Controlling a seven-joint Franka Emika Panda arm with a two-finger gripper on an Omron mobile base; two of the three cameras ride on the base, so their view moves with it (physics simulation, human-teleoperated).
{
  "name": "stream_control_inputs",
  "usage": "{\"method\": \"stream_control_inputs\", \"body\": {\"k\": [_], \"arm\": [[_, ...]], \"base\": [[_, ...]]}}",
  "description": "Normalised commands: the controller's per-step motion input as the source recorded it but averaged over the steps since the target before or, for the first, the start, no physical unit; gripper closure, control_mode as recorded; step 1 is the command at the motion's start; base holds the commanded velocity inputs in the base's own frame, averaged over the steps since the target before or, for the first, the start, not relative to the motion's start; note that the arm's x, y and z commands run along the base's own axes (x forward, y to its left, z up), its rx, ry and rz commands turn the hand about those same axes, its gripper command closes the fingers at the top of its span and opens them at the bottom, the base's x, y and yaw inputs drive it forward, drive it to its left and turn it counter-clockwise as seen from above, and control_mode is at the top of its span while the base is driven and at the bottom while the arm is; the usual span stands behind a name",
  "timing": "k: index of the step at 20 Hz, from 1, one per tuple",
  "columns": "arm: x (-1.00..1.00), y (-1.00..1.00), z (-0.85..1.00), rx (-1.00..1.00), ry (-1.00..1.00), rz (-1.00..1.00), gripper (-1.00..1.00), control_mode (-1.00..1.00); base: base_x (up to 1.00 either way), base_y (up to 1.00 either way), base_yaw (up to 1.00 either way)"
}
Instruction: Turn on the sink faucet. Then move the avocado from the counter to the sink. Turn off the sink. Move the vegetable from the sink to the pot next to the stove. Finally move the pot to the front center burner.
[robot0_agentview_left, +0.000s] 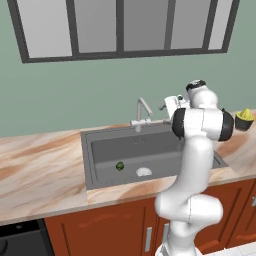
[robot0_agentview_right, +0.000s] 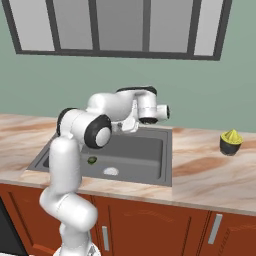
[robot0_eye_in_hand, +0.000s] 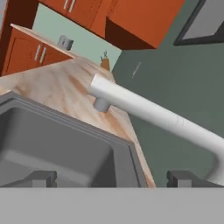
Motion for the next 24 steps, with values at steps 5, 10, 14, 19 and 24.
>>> {"method": "stream_control_inputs", "body": {"k": [5,10,14,19,24], "arm": [[-0.88,0.18,0.56,-0.03,-0.15,-0.09,-1.00,-1.00],[-0.79,0.15,0.61,-0.05,-0.13,-0.07,-1.00,-1.00],[-0.06,0.20,0.11,-0.04,0.00,0.00,-1.00,-1.00],[0.00,0.03,0.00,0.00,0.00,0.00,-1.00,-1.00],[-0.03,0.14,0.00,0.00,0.00,0.00,-1.00,-1.00]], "base": [[0.00,0.00,0.00],[0.00,0.00,0.00],[0.00,0.00,0.00],[0.00,0.00,0.00],[0.00,0.00,0.00]]}}
